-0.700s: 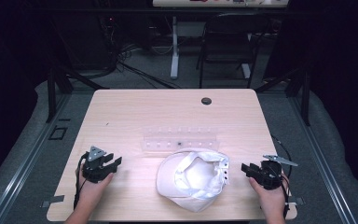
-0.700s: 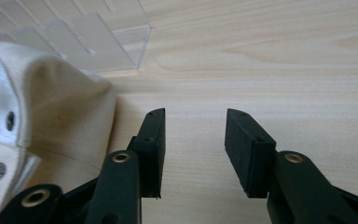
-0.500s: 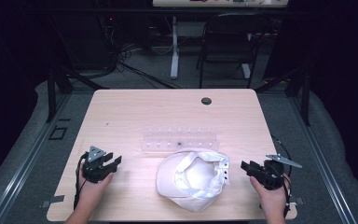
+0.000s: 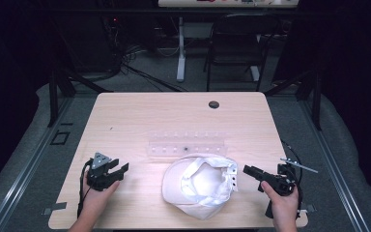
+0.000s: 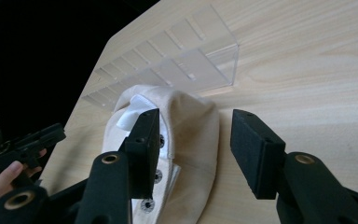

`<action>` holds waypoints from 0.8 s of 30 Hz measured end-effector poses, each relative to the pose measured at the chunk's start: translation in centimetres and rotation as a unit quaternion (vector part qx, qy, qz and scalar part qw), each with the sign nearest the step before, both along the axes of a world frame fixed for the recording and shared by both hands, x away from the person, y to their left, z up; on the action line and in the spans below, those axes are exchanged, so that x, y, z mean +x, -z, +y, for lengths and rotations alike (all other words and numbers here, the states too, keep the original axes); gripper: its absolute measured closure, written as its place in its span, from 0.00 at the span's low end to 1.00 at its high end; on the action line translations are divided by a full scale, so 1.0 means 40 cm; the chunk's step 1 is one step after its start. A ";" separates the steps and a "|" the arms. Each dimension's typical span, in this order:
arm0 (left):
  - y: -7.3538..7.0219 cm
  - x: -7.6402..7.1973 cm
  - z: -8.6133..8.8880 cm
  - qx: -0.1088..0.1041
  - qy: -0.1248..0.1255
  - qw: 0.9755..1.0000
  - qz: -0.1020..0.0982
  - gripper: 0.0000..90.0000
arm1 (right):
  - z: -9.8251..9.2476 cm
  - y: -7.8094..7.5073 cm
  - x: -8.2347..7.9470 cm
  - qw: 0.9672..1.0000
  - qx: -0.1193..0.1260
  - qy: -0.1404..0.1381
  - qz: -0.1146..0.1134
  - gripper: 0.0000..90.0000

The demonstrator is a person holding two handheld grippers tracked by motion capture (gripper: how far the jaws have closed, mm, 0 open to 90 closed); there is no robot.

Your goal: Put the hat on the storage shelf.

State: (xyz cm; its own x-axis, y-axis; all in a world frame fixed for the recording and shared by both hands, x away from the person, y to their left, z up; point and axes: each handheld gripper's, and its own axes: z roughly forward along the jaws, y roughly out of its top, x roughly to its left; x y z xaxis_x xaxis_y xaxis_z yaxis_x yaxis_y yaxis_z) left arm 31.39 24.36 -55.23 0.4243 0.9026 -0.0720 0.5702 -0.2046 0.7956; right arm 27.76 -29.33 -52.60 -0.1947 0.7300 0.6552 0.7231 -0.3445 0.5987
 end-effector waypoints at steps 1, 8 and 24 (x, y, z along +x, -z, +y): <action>-0.001 -0.002 0.001 0.001 0.001 1.000 0.000 0.58 | 0.000 -0.011 0.003 1.000 0.015 0.002 0.010 0.59; 0.000 0.001 0.001 -0.005 -0.003 1.000 0.001 0.57 | 0.005 -0.046 0.018 0.999 -0.012 -0.020 0.043 0.57; 0.005 0.000 -0.008 -0.003 0.000 1.000 0.006 0.57 | 0.029 -0.096 0.059 0.991 -0.038 -0.069 0.111 0.55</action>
State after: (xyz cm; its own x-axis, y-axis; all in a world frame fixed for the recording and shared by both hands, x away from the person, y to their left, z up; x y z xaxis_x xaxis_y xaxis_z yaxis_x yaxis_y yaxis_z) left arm 31.38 24.03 -55.42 0.4236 0.9021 -0.0821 0.5795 -0.2002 0.7900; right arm 30.11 -28.18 -48.76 -0.1539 0.7550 0.6374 0.8771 -0.1927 0.4400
